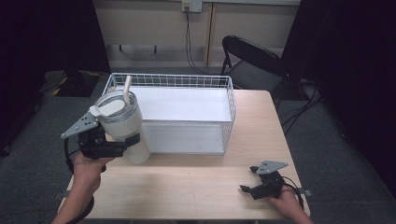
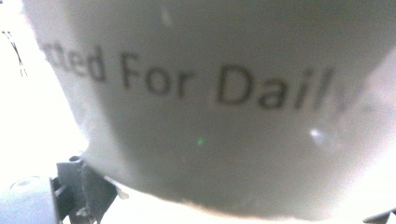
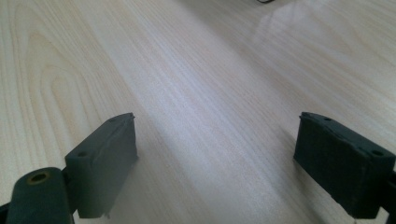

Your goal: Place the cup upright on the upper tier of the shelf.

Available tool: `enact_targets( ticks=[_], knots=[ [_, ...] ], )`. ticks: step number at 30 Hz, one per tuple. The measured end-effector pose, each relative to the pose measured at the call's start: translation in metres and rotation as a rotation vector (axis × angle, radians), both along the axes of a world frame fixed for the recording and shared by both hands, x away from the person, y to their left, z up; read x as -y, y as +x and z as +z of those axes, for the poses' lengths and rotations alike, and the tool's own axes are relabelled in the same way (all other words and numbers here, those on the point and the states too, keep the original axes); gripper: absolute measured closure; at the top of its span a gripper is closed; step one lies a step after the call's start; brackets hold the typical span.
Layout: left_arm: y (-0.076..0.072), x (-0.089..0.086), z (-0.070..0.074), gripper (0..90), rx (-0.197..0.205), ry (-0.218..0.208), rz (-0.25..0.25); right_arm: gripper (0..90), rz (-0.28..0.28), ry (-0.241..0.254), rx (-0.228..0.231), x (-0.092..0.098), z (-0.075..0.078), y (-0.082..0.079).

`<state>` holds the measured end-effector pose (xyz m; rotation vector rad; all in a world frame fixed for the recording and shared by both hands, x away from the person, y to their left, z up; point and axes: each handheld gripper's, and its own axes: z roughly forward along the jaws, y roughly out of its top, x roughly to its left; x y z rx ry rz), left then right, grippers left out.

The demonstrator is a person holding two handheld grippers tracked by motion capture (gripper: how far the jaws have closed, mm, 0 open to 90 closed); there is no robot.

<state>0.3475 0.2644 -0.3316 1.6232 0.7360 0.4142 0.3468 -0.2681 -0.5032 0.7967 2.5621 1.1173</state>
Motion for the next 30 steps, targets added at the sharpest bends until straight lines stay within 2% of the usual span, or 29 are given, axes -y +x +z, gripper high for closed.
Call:
enact_targets(
  ticks=[3,6,11,13,14,21,23,24,30],
  knots=[
    [0.001,0.000,0.006,9.1,-0.012,-0.019,0.000,12.5,-0.001,0.001,0.000,0.000,0.000,0.000],
    [0.002,0.000,0.013,9.1,-0.010,-0.007,0.001,12.5,0.000,0.000,0.000,0.000,0.000,0.000],
    [0.003,-0.001,0.022,9.1,-0.018,-0.011,-0.003,12.5,0.000,0.000,0.000,0.000,0.000,0.000],
    [0.004,0.000,0.025,9.1,-0.022,-0.025,-0.008,12.5,-0.001,0.001,0.000,0.000,0.000,0.000],
    [0.005,-0.001,0.027,9.1,-0.014,-0.012,-0.009,12.5,-0.001,0.000,0.000,0.000,0.000,0.000],
    [0.008,-0.001,0.040,9.1,-0.025,-0.025,-0.008,12.5,-0.001,0.000,0.000,0.000,0.000,0.000],
    [0.009,-0.001,0.043,9.1,-0.013,-0.021,-0.011,12.5,0.000,0.000,0.000,0.000,0.000,0.000],
    [0.008,0.000,0.045,9.1,-0.023,-0.031,-0.009,12.5,-0.001,0.000,0.000,0.000,0.000,0.000],
    [0.011,0.000,0.055,9.2,-0.023,-0.019,-0.006,12.5,-0.001,0.000,0.000,0.000,0.000,0.000]
  ],
)
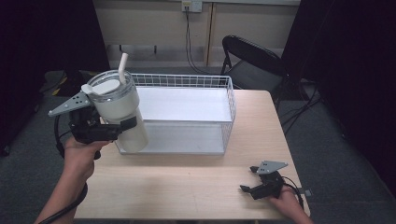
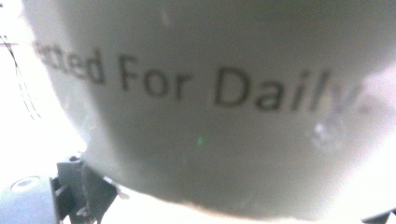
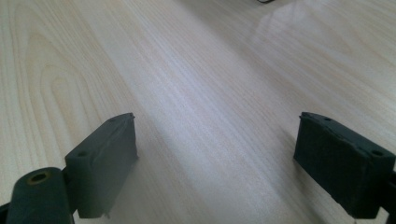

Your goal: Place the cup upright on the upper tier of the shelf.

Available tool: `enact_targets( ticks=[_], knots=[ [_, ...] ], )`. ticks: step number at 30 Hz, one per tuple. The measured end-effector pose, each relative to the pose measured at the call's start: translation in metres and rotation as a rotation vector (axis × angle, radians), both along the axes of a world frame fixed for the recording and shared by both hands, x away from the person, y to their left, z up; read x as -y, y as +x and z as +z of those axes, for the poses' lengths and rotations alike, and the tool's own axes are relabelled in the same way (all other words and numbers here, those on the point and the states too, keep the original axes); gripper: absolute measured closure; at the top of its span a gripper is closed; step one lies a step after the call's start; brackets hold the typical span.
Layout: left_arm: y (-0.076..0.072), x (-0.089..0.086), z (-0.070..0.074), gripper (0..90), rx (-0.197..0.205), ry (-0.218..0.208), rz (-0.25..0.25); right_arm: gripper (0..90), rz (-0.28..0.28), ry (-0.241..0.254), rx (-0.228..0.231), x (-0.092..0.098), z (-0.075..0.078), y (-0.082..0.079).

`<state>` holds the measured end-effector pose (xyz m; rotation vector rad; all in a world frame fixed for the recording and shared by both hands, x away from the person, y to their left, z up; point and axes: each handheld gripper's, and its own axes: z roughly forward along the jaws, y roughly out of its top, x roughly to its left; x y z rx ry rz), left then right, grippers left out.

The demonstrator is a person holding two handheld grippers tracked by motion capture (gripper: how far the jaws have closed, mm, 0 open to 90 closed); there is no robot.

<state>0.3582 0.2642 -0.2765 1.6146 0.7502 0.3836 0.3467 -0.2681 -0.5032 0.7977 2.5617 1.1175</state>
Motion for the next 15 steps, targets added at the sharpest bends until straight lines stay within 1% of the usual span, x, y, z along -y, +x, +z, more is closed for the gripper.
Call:
enact_targets(
  ticks=[1,3,4,5,7,9,10,13,14,15],
  knots=[
    [0.001,0.000,0.002,9.2,0.001,0.010,0.000,12.5,0.001,-0.001,0.000,0.000,0.000,0.000],
    [0.001,0.001,0.003,9.2,-0.002,0.001,0.001,12.5,0.000,0.000,0.000,0.000,0.000,0.000],
    [0.002,0.001,0.004,9.2,0.000,0.006,0.000,12.5,0.000,0.000,0.000,0.000,0.000,0.000],
    [0.002,0.001,0.006,9.2,-0.010,-0.003,-0.001,12.5,0.000,0.000,0.000,0.000,0.000,0.000],
    [0.003,0.001,0.008,9.2,-0.004,0.003,-0.003,12.5,0.000,0.000,0.000,0.000,0.000,0.000],
    [0.004,0.002,0.012,9.2,-0.006,-0.004,-0.004,12.5,0.000,0.000,0.000,0.000,0.000,0.000],
    [0.004,0.002,0.013,9.2,0.002,0.001,-0.006,12.5,0.000,0.000,0.000,0.000,0.000,0.000],
    [0.006,0.003,0.017,9.2,-0.009,-0.005,-0.005,12.5,0.000,0.000,0.000,0.000,0.000,0.000],
    [0.007,0.003,0.018,9.2,-0.003,0.003,-0.005,12.5,0.000,0.000,0.000,0.000,0.000,0.000],
    [0.007,0.004,0.019,9.2,-0.005,-0.003,-0.002,12.5,0.000,0.000,0.000,0.000,0.000,0.000]
  ],
)
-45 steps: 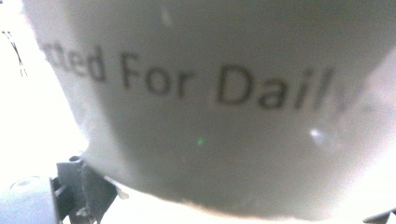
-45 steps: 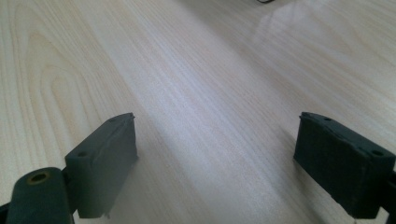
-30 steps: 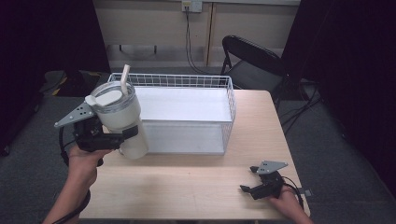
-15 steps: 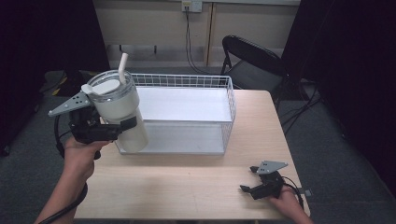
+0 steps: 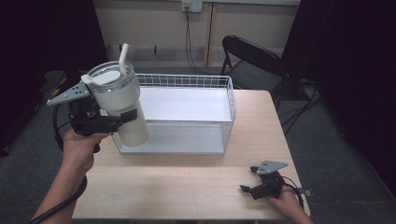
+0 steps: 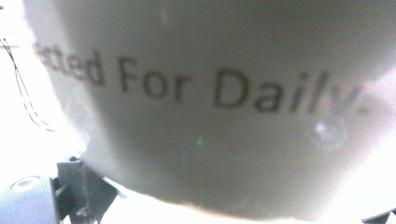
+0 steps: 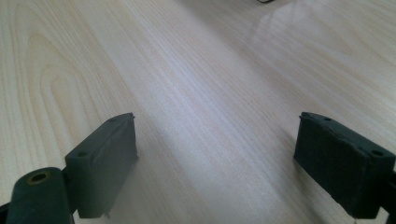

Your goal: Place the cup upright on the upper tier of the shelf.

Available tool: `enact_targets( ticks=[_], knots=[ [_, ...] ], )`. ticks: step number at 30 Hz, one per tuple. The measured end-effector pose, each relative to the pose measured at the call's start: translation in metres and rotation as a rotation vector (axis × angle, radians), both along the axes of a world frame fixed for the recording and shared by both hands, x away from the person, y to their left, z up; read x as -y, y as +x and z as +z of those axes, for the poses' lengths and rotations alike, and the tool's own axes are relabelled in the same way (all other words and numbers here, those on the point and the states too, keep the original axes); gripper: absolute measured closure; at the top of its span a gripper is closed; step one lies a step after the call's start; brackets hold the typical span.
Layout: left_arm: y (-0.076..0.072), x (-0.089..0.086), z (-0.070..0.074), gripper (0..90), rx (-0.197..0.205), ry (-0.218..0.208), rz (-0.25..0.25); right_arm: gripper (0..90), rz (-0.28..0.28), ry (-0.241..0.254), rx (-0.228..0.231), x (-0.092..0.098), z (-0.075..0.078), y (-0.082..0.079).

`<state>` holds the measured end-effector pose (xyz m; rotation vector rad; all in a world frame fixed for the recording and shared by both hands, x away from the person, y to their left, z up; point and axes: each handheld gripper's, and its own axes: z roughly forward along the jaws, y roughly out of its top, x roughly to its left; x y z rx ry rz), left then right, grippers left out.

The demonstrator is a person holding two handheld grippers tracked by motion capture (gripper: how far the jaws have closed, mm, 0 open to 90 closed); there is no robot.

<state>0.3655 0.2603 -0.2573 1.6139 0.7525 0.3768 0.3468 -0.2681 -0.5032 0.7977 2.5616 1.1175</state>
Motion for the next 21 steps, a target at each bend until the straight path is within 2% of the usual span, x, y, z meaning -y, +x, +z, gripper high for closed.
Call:
enact_targets(
  ticks=[3,4,5,10,12,21],
  knots=[
    [0.002,0.000,0.003,9.2,0.003,0.001,-0.002,12.5,-0.001,0.001,0.000,0.000,0.000,0.000],
    [0.003,0.001,0.004,9.2,-0.007,-0.007,0.000,12.5,-0.002,0.001,0.000,0.000,0.000,0.000],
    [0.004,0.001,0.005,9.2,0.002,0.003,-0.001,12.5,-0.001,0.001,-0.001,0.000,0.000,0.000],
    [0.007,0.004,0.010,9.2,-0.003,0.008,0.004,12.5,0.000,0.001,0.002,0.000,0.000,0.000],
    [0.008,0.004,0.013,9.2,0.009,0.013,0.004,12.5,-0.001,0.001,0.002,0.000,0.000,0.000],
    [0.014,0.009,0.024,9.2,0.015,0.018,0.014,12.5,-0.001,0.001,0.002,0.000,0.000,0.000]
  ],
)
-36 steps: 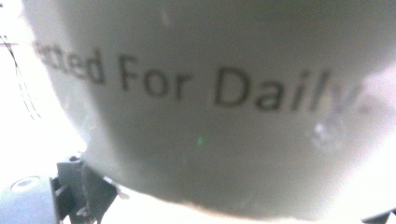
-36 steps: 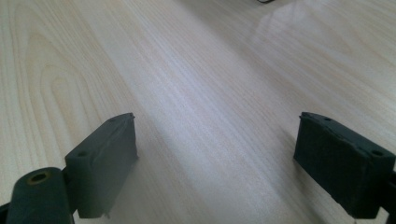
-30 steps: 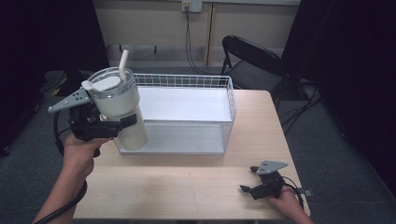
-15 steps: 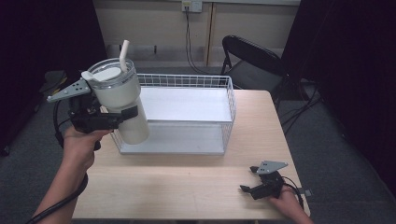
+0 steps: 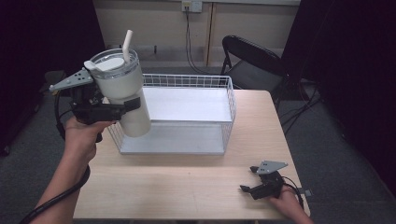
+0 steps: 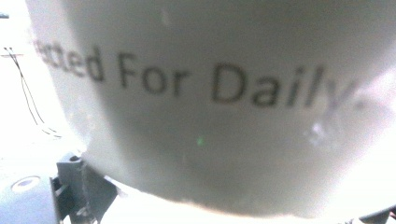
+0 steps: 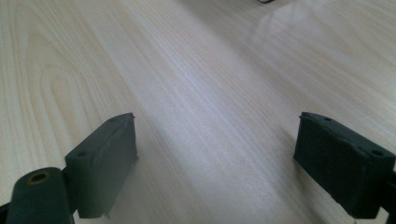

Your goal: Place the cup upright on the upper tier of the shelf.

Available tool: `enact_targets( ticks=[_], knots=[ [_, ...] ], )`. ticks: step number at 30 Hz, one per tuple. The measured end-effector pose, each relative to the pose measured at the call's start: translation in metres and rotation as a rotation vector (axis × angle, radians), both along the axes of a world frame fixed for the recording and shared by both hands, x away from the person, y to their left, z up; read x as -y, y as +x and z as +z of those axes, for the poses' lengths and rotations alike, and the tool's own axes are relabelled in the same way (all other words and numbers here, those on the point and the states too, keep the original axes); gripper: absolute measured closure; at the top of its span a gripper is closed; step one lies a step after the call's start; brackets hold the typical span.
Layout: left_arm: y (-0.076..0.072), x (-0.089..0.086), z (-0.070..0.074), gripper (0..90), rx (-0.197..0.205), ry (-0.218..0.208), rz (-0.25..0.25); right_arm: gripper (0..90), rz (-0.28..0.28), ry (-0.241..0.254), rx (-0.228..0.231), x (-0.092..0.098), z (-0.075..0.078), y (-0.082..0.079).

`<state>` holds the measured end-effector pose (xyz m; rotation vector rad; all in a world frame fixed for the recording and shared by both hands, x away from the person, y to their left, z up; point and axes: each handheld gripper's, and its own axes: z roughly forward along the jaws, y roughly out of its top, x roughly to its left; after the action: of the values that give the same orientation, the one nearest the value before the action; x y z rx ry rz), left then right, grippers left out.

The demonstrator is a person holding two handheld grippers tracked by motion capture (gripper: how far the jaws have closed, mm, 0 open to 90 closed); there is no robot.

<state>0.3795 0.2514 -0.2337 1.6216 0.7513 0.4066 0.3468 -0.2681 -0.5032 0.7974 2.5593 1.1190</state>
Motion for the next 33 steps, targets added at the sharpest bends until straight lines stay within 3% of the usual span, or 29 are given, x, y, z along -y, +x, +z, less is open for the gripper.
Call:
enact_targets(
  ticks=[14,33],
  knots=[
    [0.015,0.006,0.011,9.2,0.005,0.016,0.025,12.5,0.000,0.000,0.000,0.000,0.000,0.000],
    [0.041,0.019,0.010,9.3,0.012,0.038,0.052,12.5,0.000,0.000,0.000,0.000,0.000,0.000]
  ],
)
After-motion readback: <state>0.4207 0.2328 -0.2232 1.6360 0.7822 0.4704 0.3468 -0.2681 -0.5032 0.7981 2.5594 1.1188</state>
